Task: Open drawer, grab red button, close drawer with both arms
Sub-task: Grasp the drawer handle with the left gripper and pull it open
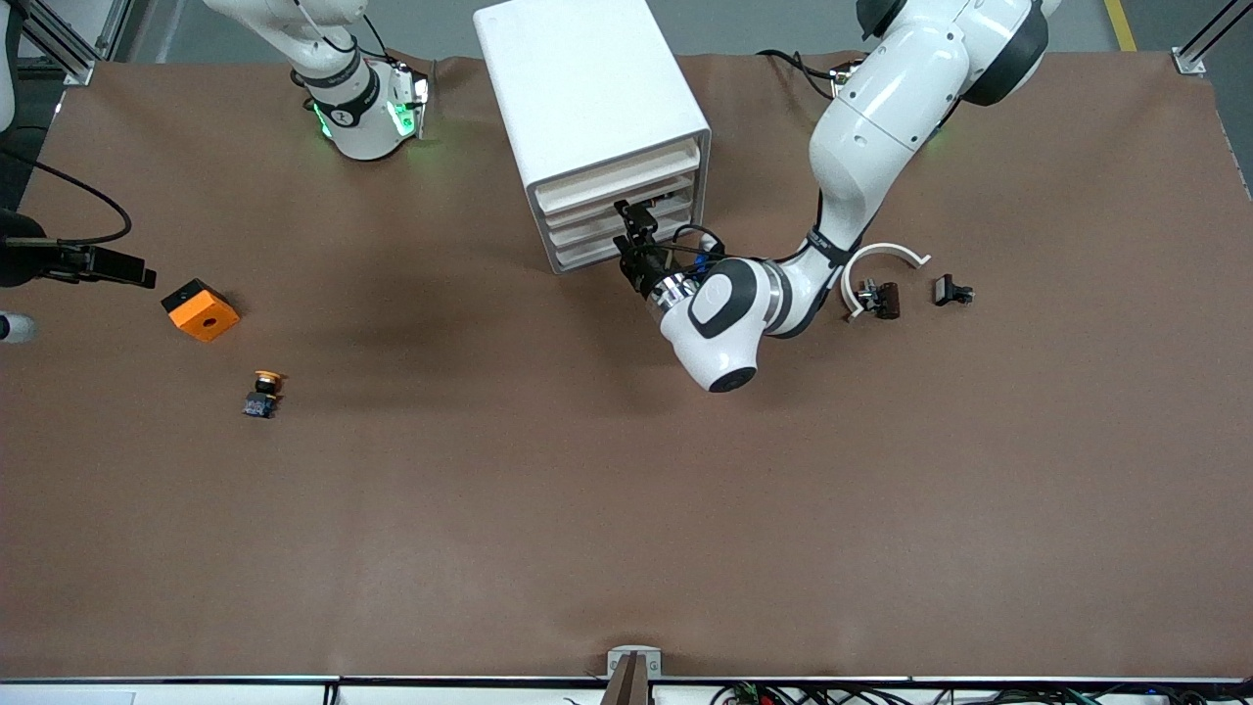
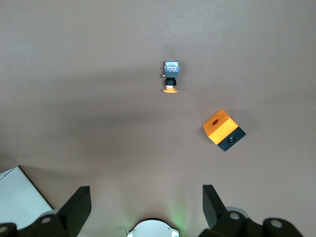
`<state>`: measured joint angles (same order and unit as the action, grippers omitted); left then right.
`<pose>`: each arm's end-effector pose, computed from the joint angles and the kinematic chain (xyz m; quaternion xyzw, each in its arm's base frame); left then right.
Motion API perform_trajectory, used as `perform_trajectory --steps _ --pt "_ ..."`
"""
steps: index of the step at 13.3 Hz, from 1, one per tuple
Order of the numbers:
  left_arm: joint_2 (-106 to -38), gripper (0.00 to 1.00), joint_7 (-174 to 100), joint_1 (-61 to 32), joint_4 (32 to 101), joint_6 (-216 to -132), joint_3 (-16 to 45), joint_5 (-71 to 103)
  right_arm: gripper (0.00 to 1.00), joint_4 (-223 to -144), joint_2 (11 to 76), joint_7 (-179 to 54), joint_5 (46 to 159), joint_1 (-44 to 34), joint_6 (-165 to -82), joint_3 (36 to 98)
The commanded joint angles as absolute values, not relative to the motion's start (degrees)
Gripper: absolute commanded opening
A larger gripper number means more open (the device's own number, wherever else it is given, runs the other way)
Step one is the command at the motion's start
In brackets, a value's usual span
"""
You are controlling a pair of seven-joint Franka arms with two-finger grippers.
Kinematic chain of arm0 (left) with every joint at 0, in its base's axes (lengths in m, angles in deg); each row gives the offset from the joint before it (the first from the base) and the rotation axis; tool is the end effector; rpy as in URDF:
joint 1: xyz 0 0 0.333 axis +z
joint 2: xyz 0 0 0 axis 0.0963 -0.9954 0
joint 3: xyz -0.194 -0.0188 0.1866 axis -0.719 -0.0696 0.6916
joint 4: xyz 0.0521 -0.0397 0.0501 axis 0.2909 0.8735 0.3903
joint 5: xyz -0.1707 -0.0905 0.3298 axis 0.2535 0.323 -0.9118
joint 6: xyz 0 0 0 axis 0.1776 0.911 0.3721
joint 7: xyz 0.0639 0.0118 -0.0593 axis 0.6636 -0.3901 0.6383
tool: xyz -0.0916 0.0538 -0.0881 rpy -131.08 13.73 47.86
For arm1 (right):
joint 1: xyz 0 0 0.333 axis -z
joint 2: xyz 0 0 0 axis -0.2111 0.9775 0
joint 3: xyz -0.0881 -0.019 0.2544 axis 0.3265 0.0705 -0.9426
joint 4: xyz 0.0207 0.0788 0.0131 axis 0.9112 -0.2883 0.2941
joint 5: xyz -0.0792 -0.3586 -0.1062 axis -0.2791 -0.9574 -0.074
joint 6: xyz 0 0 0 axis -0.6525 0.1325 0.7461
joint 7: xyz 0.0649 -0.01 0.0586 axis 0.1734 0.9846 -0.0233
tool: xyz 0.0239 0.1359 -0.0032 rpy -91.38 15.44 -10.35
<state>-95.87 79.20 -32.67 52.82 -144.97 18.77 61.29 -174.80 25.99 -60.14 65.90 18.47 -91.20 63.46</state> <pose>0.3780 -0.4646 0.1516 -0.4742 -0.6236 0.5590 0.2716 0.5406 -0.0749 0.4776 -0.9920 0.0441 0.1175 0.0123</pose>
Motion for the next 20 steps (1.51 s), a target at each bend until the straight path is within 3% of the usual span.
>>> perform_trajectory --steps 1,4,7,10,12,20 --pt "-96.78 0.67 80.61 -33.91 51.9 -143.46 18.91 62.73 1.0 -173.75 26.46 -59.46 66.2 18.87 -90.82 63.1" --pt "-97.75 0.52 82.98 -34.0 51.9 -143.46 18.91 62.82 1.0 -173.49 26.46 -56.31 66.38 18.6 -90.74 63.01" --pt "-97.84 0.31 84.31 -34.0 51.9 -143.46 19.0 63.17 1.0 -173.49 26.37 -44.99 67.25 17.11 -90.65 62.66" --pt "-97.75 0.24 84.92 -34.27 51.72 -143.46 19.0 63.08 1.0 -173.49 26.2 -34.35 72.16 16.67 -90.83 62.75" --pt "-97.75 0.0 85.01 -34.44 51.64 -143.46 19.0 62.91 1.0 -173.58 26.2 -33.35 73.05 16.58 -90.83 62.66" --pt "-97.93 0.0 85.54 -32.25 49.79 -143.55 19.96 62.82 1.0 -173.58 25.93 -23.79 72.53 11.14 -90.3 62.66"
